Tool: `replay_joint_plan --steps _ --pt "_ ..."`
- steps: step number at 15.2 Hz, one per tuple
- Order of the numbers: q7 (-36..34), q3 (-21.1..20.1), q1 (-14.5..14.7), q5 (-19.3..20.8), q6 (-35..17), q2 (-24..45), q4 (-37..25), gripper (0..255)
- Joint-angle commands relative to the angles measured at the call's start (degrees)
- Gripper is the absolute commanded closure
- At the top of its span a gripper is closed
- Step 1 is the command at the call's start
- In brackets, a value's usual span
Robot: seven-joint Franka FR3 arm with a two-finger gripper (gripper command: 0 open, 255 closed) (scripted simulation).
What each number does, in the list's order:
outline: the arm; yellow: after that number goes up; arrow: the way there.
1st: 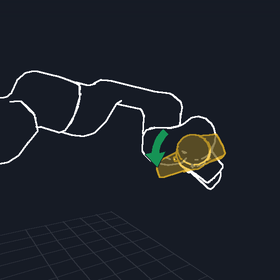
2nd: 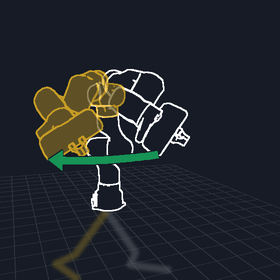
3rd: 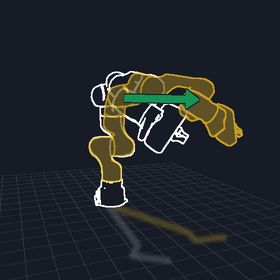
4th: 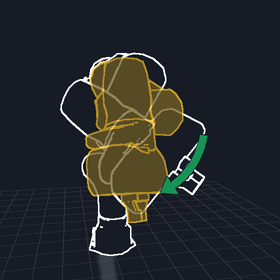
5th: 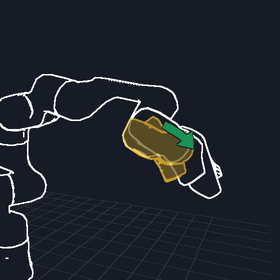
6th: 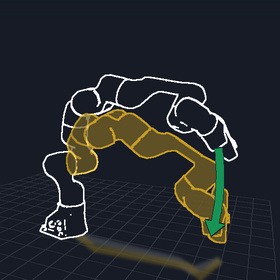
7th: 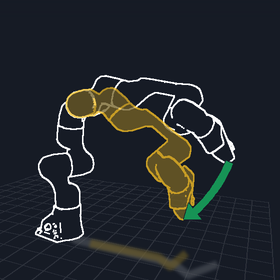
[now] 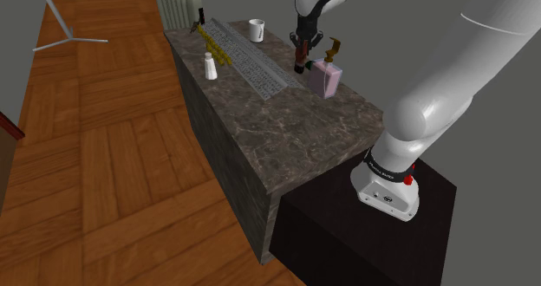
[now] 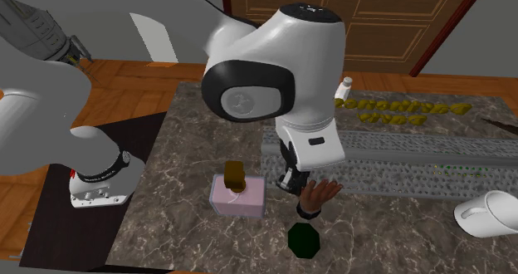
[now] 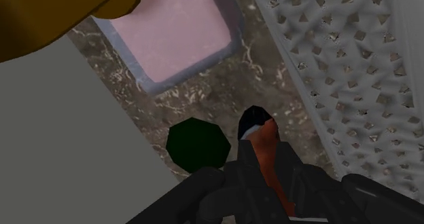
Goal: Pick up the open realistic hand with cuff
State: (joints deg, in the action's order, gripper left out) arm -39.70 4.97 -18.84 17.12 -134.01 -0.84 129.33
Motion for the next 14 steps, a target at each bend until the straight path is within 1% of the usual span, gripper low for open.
replay_joint_plan --steps 1,12,14 --pt "0.48 -0.02 0.02 -0.3 1.38 -0.8 -0.63 255" --pt "2.62 -0.28 0.33 -1.71 9.55 -4.51 -5.24 255" --pt "2.65 -0.28 0.34 -1.72 9.66 -4.56 -5.32 255"
